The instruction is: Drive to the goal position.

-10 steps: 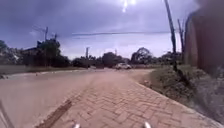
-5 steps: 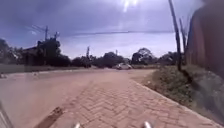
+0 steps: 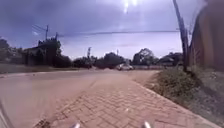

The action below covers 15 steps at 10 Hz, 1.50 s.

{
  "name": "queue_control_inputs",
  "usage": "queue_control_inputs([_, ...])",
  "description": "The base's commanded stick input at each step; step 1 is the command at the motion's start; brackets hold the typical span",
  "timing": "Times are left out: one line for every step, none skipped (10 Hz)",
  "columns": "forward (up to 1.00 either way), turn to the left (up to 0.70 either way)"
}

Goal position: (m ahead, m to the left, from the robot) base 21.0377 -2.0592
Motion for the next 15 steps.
queue_control_inputs([0.7, 0.0])
queue_control_inputs([0.7, 0.0])
queue_control_inputs([0.7, 0.0])
queue_control_inputs([0.7, 0.0])
queue_control_inputs([0.7, 0.0])
queue_control_inputs([0.7, 0.0])
queue_control_inputs([0.7, 0.0])
queue_control_inputs([0.7, 0.0])
queue_control_inputs([0.7, 0.0])
queue_control_inputs([0.7, 0.0])
queue_control_inputs([0.7, 0.0])
queue_control_inputs([0.7, 0.0])
queue_control_inputs([0.7, 0.0])
queue_control_inputs([0.7, 0.0])
queue_control_inputs([0.7, 0.0])
